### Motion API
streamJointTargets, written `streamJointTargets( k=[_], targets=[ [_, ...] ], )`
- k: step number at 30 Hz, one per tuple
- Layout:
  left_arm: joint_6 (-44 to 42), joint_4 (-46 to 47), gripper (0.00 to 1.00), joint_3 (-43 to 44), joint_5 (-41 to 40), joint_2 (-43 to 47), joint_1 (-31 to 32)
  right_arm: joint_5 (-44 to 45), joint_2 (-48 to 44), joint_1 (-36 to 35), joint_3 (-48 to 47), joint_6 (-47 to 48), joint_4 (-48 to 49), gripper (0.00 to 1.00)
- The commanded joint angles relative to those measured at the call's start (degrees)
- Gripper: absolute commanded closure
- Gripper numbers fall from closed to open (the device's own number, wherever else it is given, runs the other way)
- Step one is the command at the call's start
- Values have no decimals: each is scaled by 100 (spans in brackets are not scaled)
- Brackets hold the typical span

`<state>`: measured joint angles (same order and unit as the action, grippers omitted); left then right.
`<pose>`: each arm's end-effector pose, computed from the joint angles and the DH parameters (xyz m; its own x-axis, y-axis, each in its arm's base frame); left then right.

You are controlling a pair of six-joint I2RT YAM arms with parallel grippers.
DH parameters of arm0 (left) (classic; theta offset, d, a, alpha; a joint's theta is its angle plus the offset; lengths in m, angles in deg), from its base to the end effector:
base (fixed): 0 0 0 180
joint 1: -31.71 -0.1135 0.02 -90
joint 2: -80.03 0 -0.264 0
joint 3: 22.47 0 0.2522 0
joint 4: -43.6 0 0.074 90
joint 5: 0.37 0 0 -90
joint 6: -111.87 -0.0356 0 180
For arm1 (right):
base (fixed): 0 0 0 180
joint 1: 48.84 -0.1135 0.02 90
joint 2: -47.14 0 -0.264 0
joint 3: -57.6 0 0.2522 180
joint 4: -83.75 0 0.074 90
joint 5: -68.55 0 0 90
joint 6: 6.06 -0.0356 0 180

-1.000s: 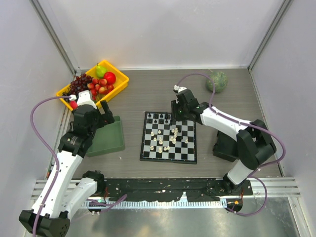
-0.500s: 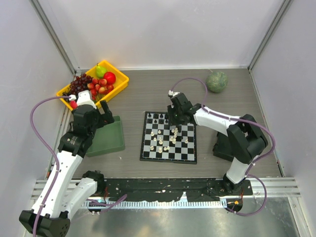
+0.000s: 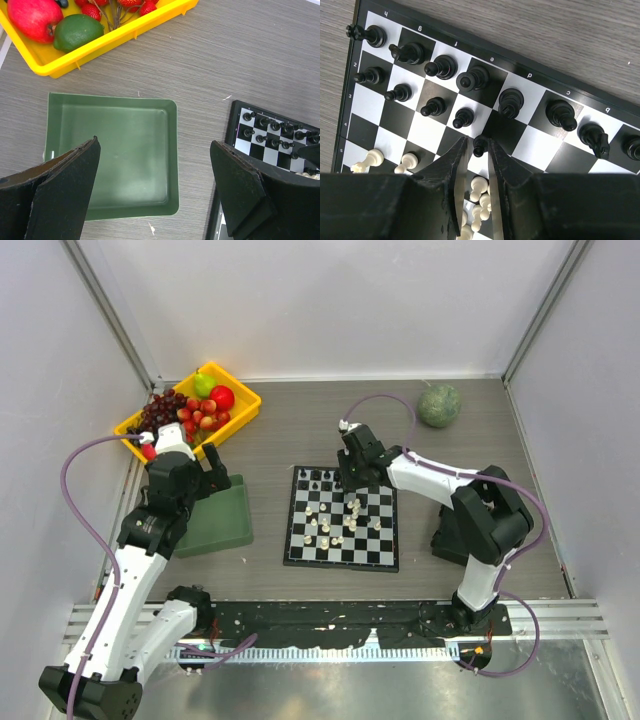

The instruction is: Set up the chess pieces on the board

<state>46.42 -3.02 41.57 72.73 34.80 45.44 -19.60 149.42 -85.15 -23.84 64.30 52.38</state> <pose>0.1660 -0.0299 0.3318 -0.4028 -0.3108 -0.8609 -0.2089 0.9470 -0.2441 0.3061 0.2235 0.1951 -0.7933 -0.1661 -0.5857 -0.3284 0.9269 0.1819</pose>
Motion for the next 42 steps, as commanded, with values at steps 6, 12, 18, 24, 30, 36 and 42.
streamJointTargets(
  k=[6, 12, 18, 24, 30, 36, 42],
  targets=[
    [-65, 228, 1, -45, -32, 50, -64, 79, 47, -34, -193, 39, 47, 76],
    [-56, 236, 1, -45, -14, 41, -64, 254, 73, -25, -228, 109, 12, 84],
    [-56, 236, 1, -53, -14, 50, -73, 571, 64, -16, -219, 136, 29, 85],
    [-65, 228, 1, -45, -14, 41, -82, 598, 152, -25, -246, 136, 55, 85],
    [-74, 228, 1, -27, -15, 58, -90, 606, 213, -16, -237, 92, 91, 84],
    [-74, 228, 1, -18, 3, 58, -99, 650, 222, -16, -237, 92, 99, 84],
    [-83, 236, 1, -1, 29, 58, -108, 668, 152, -16, -193, 109, 82, 81]
  ],
)
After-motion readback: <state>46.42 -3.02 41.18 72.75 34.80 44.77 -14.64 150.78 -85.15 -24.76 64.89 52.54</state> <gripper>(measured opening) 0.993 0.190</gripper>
